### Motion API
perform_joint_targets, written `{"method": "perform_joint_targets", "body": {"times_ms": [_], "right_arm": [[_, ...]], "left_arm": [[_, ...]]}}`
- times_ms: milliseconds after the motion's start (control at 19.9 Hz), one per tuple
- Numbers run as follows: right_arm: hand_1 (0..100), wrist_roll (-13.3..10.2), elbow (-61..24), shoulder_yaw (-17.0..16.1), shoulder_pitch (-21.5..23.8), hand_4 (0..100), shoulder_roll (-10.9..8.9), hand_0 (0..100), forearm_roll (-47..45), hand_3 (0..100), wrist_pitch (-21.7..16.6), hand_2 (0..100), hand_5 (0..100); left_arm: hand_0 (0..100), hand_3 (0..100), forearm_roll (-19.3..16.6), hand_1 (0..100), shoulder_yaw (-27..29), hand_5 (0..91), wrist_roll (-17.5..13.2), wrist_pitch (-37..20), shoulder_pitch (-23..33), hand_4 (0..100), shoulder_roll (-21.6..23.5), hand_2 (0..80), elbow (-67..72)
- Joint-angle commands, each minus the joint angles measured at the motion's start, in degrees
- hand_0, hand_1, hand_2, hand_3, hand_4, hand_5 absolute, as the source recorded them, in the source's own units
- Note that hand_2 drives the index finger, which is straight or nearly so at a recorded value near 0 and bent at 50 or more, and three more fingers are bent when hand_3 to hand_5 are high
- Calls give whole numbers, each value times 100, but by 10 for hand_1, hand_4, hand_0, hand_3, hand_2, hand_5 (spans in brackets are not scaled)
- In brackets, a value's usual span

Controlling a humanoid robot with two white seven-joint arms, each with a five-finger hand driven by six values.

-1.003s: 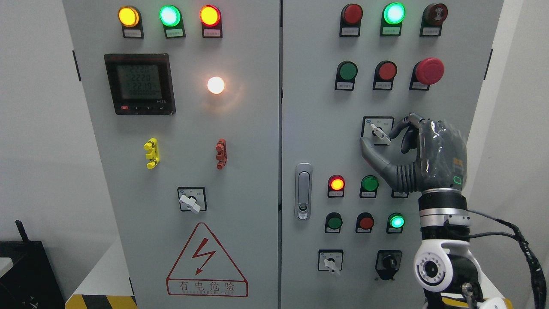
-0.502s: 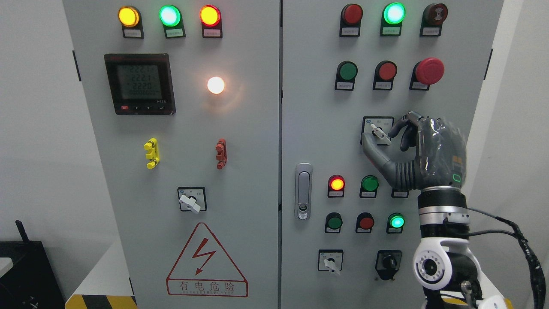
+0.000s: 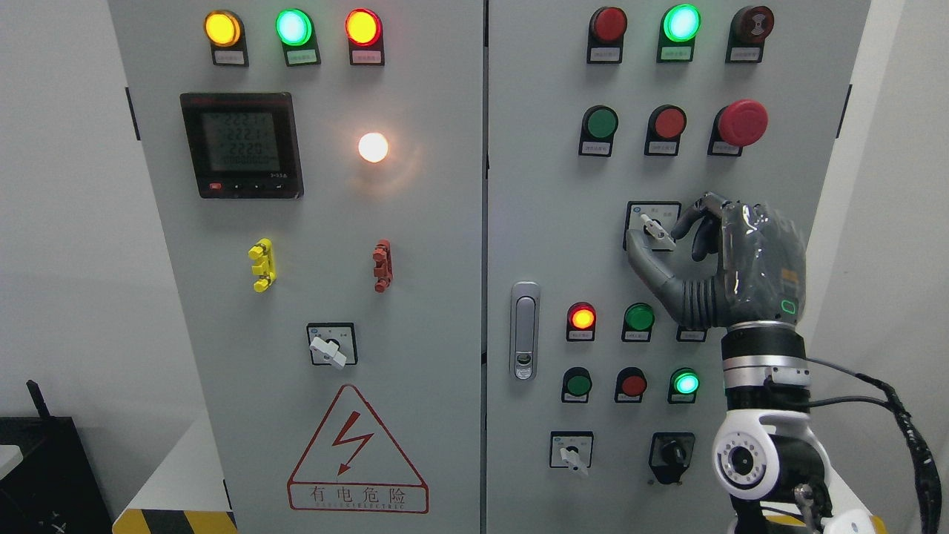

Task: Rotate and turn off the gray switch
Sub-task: 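Close the right hand's fingers to grip the switch knob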

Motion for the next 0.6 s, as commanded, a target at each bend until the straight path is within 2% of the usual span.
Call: {"method": "perform_joint_targets", "body": {"times_ms": [0, 251, 552], "right_arm": [[434, -1, 31, -2, -13, 891, -2, 153, 19, 935, 3, 647, 1000], [417, 8, 31, 7, -13, 891, -2, 229, 28, 936, 3, 651, 1000], [414, 16, 58, 7, -5, 891, 7, 249, 28, 939, 3, 664, 1000]], "left_arm": [[120, 0, 0, 389, 185, 0, 2, 0, 0, 0, 1, 0, 3], [120, 0, 0, 389, 185, 0, 2, 0, 0, 0, 1, 0, -6], [120, 0, 0, 389, 185, 0, 2, 0, 0, 0, 1, 0, 3]]}}
